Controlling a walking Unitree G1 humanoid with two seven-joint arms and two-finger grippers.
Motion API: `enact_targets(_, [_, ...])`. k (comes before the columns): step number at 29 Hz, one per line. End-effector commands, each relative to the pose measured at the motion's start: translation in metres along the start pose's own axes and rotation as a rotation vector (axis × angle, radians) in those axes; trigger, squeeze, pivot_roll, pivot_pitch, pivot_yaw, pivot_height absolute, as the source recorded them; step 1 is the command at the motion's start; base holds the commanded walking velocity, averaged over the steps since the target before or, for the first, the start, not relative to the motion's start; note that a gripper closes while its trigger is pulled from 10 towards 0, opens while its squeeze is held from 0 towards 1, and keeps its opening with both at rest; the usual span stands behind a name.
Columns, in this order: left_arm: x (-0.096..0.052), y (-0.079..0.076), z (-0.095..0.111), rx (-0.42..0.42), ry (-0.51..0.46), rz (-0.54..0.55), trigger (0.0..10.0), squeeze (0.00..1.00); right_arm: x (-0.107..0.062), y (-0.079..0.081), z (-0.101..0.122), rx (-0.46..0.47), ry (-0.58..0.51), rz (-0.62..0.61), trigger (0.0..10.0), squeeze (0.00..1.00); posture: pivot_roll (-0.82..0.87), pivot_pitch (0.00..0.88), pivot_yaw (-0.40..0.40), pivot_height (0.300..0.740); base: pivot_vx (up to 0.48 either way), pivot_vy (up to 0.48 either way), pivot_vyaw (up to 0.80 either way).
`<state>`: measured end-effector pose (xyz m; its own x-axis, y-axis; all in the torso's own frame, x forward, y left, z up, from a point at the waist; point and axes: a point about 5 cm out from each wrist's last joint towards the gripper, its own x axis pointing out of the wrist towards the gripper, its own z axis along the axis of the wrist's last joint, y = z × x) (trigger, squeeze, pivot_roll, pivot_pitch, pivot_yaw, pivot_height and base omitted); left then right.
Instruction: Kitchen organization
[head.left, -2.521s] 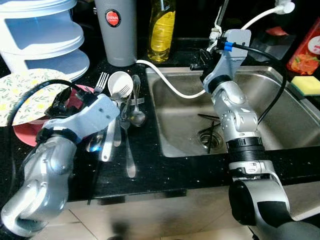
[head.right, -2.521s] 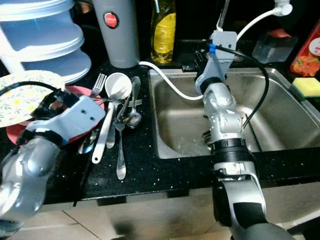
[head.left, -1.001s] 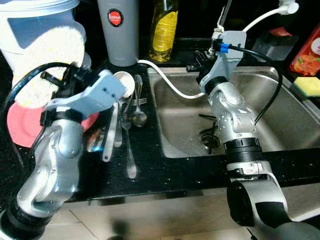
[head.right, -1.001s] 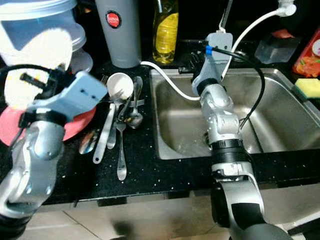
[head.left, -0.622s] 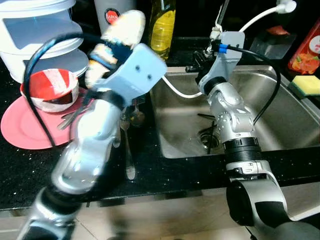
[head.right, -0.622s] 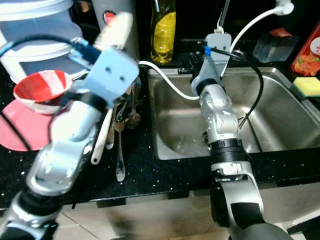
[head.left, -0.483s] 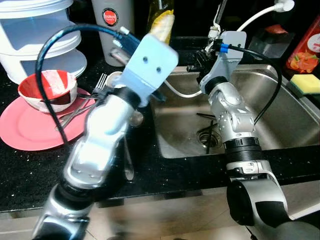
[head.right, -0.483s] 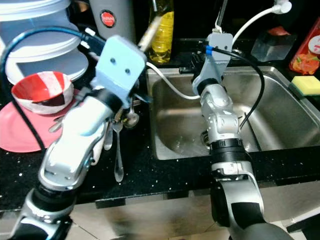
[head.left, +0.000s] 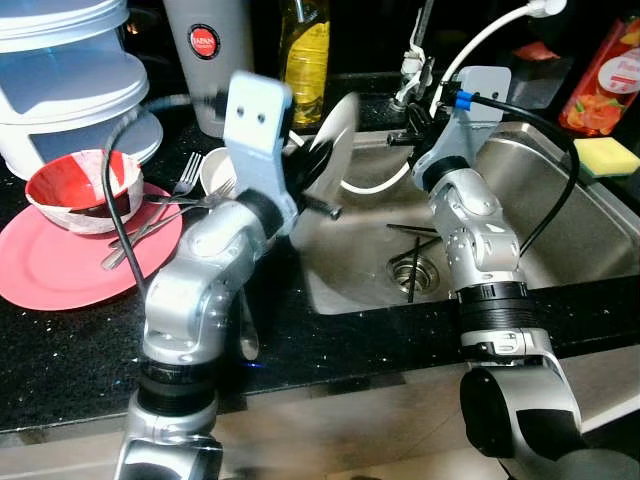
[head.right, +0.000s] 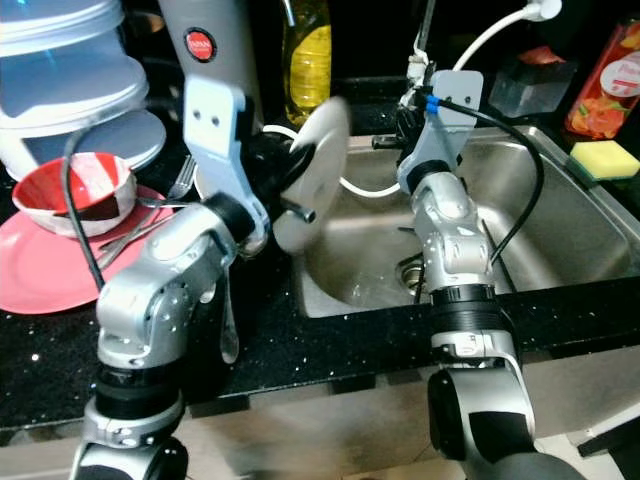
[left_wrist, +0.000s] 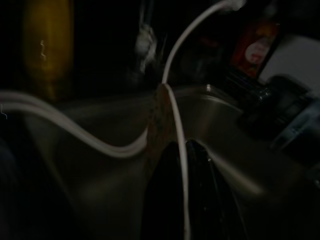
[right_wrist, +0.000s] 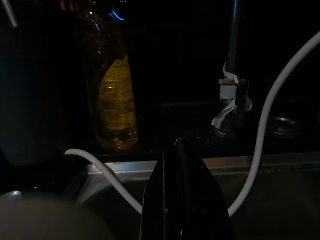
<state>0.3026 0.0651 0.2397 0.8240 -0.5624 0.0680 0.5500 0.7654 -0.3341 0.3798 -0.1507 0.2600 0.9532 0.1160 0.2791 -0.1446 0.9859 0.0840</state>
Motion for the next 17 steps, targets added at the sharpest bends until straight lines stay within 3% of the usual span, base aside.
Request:
enact_targets(1, [-0.002, 0.01, -0.016, -0.089, 0.073, 0.042, 10.0, 0.0, 0.002, -0.003, 0.005, -0.005, -0.012, -0.012, 10.0, 0.0, 0.1, 0.0, -0.001, 0.74, 0.0, 0.0, 0.0])
enact_targets(2, [-0.002, 0.011, -0.018, -0.104, 0.081, 0.047, 10.0, 0.0, 0.002, -0.004, 0.006, -0.007, -0.014, -0.015, 10.0, 0.0, 0.1, 0.0, -0.001, 0.74, 0.0, 0.0, 0.0])
enact_targets(3, [-0.002, 0.012, -0.018, -0.101, 0.082, 0.051, 10.0, 0.29, 0.003, -0.005, 0.007, -0.007, -0.016, -0.019, 10.0, 0.0, 0.1, 0.0, -0.005, 0.74, 0.0, 0.0, 0.0])
enact_targets(4, [-0.003, 0.012, -0.018, -0.096, 0.077, 0.056, 10.0, 0.71, 0.003, -0.006, 0.008, -0.008, -0.017, -0.022, 10.0, 0.0, 0.1, 0.0, -0.005, 0.74, 0.0, 0.0, 0.0])
enact_targets(5, [-0.004, 0.014, -0.015, -0.086, 0.059, 0.065, 10.0, 1.0, 0.004, -0.006, 0.008, -0.008, -0.018, -0.024, 10.0, 0.0, 0.1, 0.0, -0.005, 0.74, 0.0, 0.0, 0.0])
enact_targets(9, [-0.008, 0.015, -0.007, -0.062, -0.005, 0.068, 10.0, 1.0, 0.004, -0.007, 0.009, -0.01, -0.019, -0.026, 10.0, 0.0, 0.1, 0.0, -0.009, 0.74, 0.0, 0.0, 0.0])
enact_targets(11, [-0.014, 0.01, 0.015, -0.014, -0.141, 0.029, 10.0, 1.0, 0.004, -0.005, 0.008, -0.008, -0.017, -0.02, 10.0, 0.0, 0.11, 0.0, -0.009, 0.74, 0.0, 0.0, 0.0])
enact_targets(12, [-0.023, 0.012, 0.033, 0.076, -0.235, 0.053, 10.0, 0.0, 0.004, -0.003, 0.006, -0.005, -0.011, -0.013, 10.0, 0.0, 0.11, 0.0, -0.009, 0.74, 0.0, 0.0, 0.0])
enact_targets(13, [-0.029, 0.017, 0.043, 0.196, -0.272, 0.103, 10.0, 0.0, 0.003, -0.002, 0.005, -0.004, -0.009, -0.01, 10.0, 0.0, 0.11, 0.0, -0.01, 0.74, 0.0, 0.0, 0.0])
enact_targets(17, [-0.038, 0.023, 0.05, 0.231, -0.276, 0.132, 10.0, 0.0, 0.002, -0.001, 0.004, -0.003, -0.007, -0.009, 10.0, 0.0, 0.11, 0.0, -0.008, 0.74, 0.0, 0.0, 0.0])
